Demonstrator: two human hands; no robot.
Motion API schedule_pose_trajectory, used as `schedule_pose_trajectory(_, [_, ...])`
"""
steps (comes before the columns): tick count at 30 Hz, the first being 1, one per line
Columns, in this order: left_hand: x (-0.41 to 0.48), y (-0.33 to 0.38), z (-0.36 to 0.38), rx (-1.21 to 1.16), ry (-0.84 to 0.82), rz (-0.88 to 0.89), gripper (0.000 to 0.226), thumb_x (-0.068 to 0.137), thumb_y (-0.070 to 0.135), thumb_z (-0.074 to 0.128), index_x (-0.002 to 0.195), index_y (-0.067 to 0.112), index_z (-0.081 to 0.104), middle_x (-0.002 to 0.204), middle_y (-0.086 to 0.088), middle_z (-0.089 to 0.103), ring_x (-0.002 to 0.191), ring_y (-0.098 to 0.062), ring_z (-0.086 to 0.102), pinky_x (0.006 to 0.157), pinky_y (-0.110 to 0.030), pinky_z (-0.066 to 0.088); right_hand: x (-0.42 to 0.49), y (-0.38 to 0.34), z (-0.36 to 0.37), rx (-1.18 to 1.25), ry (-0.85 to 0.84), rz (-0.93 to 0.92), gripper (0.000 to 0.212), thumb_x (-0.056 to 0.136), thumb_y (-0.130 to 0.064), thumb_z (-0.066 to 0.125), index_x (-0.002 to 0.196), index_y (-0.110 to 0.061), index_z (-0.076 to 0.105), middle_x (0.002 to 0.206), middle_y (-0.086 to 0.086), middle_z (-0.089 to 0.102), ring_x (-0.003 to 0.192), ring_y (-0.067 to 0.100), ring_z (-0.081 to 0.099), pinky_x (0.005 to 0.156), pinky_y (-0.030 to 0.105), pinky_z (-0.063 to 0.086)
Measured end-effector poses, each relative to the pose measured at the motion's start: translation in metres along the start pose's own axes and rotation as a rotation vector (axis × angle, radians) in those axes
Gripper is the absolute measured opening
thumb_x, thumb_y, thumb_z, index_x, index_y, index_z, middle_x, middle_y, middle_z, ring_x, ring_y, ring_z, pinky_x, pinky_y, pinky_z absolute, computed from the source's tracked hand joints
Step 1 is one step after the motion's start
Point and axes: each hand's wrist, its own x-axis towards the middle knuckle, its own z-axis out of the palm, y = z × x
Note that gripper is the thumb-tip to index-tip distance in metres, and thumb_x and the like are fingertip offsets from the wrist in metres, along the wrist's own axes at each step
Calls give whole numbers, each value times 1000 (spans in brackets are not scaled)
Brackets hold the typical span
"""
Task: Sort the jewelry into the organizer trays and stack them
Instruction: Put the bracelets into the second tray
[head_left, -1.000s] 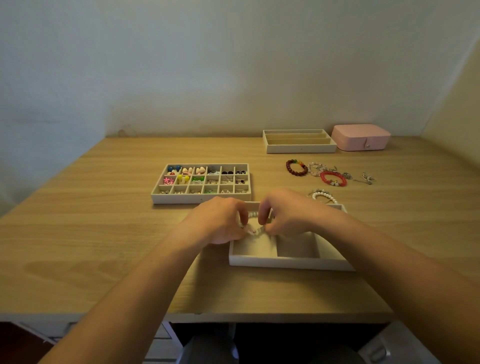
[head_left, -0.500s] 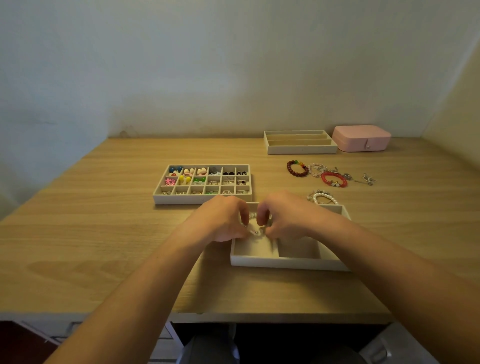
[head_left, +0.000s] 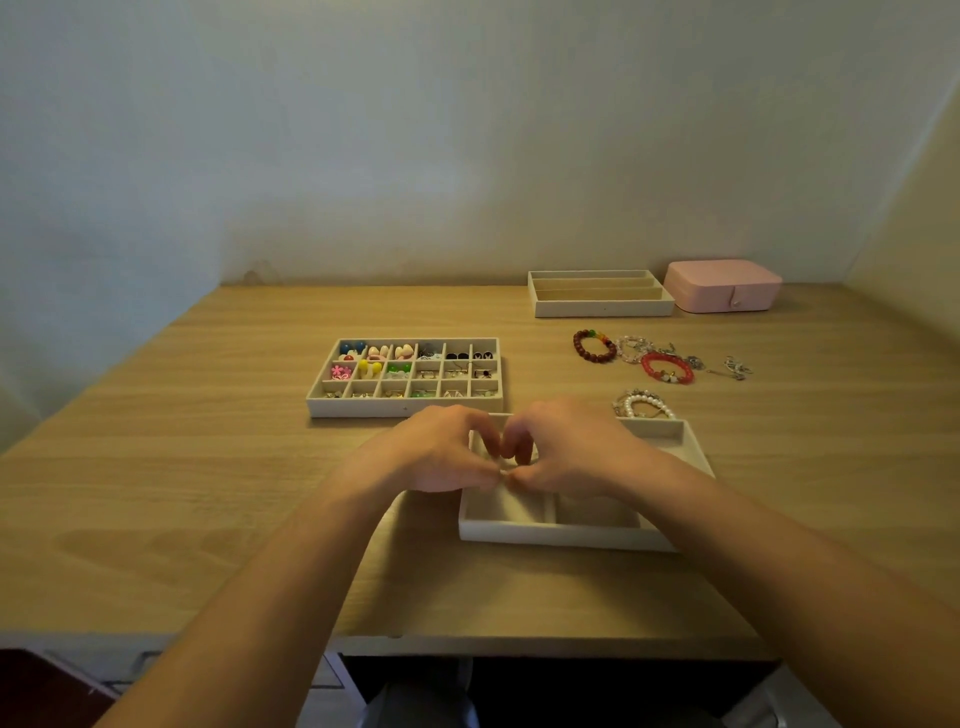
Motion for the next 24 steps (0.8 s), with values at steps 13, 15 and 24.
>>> schedule_pose_trajectory(13, [-2,15,-12,-54,176,18,15,86,37,72,101,32,71,85,15,58,73,-3,55,63,-24,44,-1,54,-36,265,296,145,9,93,-27,69,99,-25,75,92,-13,71,88,6,66,80,27,58])
schedule_pose_trajectory(15, [3,29,-11,-81,226,53,10,90,32,68,98,29,73,76,17,56,66,1,52,58,-21,40,-1,81,-44,303,364,241,14,92,-18,68,100,-25,77,100,-10,73,95,8,67,90,33,57])
schedule_pose_trajectory(24, [58,88,-3,-279,222,72,10,92,27,64,96,25,73,79,9,64,70,-5,59,55,-19,42,-2,147,-43,187,150,553,7,85,-17,80,84,-21,73,92,3,73,84,17,67,73,35,58])
